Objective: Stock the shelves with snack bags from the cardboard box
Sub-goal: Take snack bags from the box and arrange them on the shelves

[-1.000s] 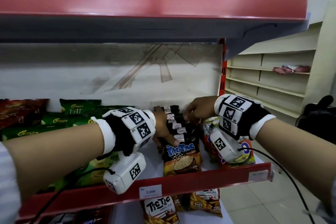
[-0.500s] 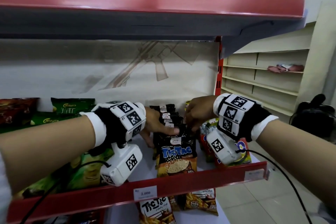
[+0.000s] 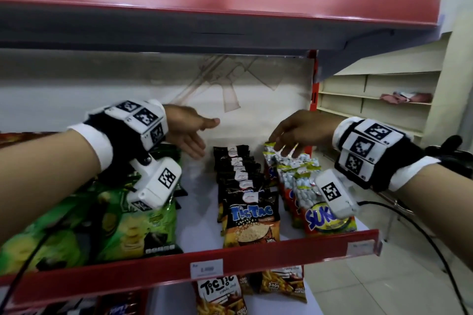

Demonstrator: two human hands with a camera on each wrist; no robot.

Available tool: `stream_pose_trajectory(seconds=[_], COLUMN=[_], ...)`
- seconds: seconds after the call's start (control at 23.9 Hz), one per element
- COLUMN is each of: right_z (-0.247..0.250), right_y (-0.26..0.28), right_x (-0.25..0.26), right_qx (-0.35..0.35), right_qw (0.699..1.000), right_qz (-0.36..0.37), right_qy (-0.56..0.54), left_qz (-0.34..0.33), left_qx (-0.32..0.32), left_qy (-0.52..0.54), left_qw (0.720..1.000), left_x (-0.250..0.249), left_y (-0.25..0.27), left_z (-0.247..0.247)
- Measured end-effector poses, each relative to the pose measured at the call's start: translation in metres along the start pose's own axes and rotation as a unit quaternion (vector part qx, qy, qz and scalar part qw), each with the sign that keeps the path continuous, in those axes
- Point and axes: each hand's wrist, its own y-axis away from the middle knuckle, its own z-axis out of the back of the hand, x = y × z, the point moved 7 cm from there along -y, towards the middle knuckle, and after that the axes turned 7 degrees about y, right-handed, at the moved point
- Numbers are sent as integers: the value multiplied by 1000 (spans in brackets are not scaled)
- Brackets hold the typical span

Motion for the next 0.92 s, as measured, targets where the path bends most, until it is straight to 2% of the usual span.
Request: stream_pose_trajectory(seconds=[0.17, 0.25, 0.38, 0.42, 0.63, 0.8, 0.92], right_z=[13, -4, -55, -73, -153, -161, -162], right_y=[8, 7, 0, -2, -18, -27, -21], right_x=[48, 78, 116, 125, 148, 154, 153], right_qx=[-95, -89, -42, -31, 55, 14, 37], right_qw=[990, 985, 985, 986, 984, 989, 986], right_qz=[98, 133, 165, 166, 145, 116, 112], right_qy=[-47, -62, -29, -3, 85, 94, 115], left_qz=[-136, -148, -111, -93, -23, -86, -98], left_qx=[-87, -134, -189, -191, -103, -144, -132], left_qy=[-76, -163, -336, -359, -408, -398, -394], left_qw=[984, 966, 916, 909, 907, 902, 905], left_x=[-24, -15, 25, 43, 126, 143, 145], left_y=[56, 84, 123, 134, 156, 143, 134], left_z=[55, 81, 117, 128, 154, 166, 163])
